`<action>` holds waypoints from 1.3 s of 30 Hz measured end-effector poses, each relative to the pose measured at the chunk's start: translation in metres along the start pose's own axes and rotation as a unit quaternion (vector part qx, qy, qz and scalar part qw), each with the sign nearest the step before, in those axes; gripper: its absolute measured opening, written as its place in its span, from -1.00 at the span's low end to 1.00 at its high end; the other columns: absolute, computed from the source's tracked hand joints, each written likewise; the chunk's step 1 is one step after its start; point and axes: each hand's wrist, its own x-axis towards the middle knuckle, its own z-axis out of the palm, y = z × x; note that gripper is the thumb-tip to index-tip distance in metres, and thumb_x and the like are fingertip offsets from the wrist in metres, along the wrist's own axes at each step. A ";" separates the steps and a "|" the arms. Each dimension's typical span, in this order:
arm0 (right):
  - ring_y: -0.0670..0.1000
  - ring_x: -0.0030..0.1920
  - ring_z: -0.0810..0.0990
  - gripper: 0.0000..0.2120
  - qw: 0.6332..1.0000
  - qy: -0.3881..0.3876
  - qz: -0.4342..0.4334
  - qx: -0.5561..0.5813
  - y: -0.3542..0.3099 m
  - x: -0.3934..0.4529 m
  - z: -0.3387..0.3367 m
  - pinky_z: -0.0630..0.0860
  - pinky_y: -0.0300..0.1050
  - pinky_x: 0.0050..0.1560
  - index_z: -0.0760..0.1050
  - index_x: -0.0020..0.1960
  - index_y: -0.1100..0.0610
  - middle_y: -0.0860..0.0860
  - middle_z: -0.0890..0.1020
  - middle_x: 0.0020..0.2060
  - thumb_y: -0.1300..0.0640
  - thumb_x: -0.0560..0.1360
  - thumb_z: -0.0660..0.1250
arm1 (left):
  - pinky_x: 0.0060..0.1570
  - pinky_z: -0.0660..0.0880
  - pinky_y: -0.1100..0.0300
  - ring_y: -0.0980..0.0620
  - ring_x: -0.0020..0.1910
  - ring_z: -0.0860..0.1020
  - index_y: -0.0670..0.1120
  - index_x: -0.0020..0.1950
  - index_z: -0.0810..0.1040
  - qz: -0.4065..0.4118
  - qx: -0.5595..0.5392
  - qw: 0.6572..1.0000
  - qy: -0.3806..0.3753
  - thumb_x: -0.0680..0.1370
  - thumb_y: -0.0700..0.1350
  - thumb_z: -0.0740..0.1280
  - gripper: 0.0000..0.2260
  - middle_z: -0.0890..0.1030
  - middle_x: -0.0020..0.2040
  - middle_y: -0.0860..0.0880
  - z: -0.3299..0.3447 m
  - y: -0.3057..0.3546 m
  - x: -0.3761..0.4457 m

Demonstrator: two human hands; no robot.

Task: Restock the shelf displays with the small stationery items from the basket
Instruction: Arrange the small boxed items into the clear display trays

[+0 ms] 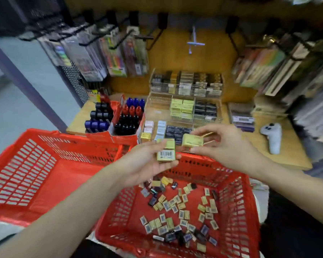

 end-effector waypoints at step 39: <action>-0.04 -0.05 0.58 -0.76 0.977 0.028 0.098 -0.186 0.056 0.220 0.043 0.54 -0.24 -0.04 0.63 -0.01 0.06 0.02 0.63 -0.03 0.08 0.37 0.57 | -0.42 0.50 0.30 0.06 -0.18 0.55 -0.15 0.24 0.59 0.057 -0.047 0.975 0.210 0.48 -0.20 0.47 -0.67 0.64 0.04 -0.12 -0.035 0.075 0.100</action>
